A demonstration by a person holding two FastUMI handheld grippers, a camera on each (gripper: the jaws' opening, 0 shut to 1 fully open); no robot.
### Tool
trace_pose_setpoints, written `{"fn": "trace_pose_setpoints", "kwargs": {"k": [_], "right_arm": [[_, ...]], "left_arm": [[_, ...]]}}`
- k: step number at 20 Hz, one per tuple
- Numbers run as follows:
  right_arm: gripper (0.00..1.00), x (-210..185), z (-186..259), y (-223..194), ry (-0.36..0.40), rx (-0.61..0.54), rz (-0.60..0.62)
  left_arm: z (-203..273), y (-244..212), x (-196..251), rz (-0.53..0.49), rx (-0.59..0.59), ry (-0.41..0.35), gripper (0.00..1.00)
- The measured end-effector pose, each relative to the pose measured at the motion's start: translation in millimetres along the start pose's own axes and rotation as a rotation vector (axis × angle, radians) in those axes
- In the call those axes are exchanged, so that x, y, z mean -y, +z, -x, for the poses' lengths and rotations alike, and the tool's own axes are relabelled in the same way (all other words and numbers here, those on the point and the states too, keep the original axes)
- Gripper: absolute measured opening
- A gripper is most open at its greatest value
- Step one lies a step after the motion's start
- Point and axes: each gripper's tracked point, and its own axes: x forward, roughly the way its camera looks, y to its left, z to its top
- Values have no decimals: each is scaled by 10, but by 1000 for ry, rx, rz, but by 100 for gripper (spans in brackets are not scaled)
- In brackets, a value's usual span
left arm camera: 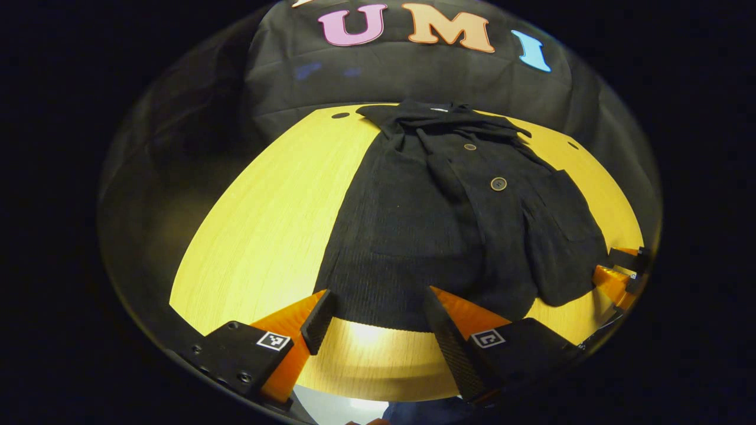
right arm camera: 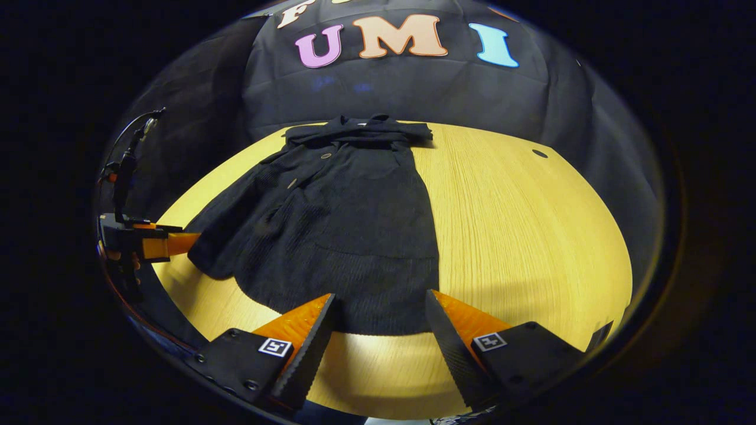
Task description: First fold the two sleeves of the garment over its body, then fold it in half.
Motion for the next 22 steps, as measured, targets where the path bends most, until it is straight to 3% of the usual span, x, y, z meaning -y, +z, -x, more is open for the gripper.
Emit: {"fn": "trace_pose_setpoints", "kwargs": {"k": [2,3,4,5,10,11,12,13,14,16,17,18,22], "right_arm": [[95,0,0,4,4,0,20],[90,5,-7,9,5,2,27],[95,-4,-17,13,13,3,23],[92,-14,2,31,14,3,21],[90,-24,5,31,17,-28,16],[78,-55,-8,55,24,-27,10],[66,-77,3,67,20,-25,5],[54,-75,-17,54,20,-29,7],[59,-89,-2,71,28,-30,4],[49,-139,-11,82,37,-30,-33],[37,-158,-32,82,39,-32,-52],[24,-179,-42,85,45,-37,-63],[10,-228,-43,106,61,-68,-56]], "left_arm": [[17,-12,27,29,12,-18,95],[6,-11,35,31,18,-19,93],[-6,-22,54,21,24,-23,92],[-10,-21,88,15,25,-33,92],[-9,-7,175,16,3,-41,68],[-25,13,170,11,4,-49,60],[-29,19,204,8,9,-56,57],[-31,22,237,4,10,-59,45],[-28,13,254,-3,9,-60,39],[-33,27,304,-7,3,-59,23],[-31,32,314,-9,2,-52,11],[-27,24,321,-17,-2,-48,6],[-17,42,318,-20,-2,-48,0]]}}
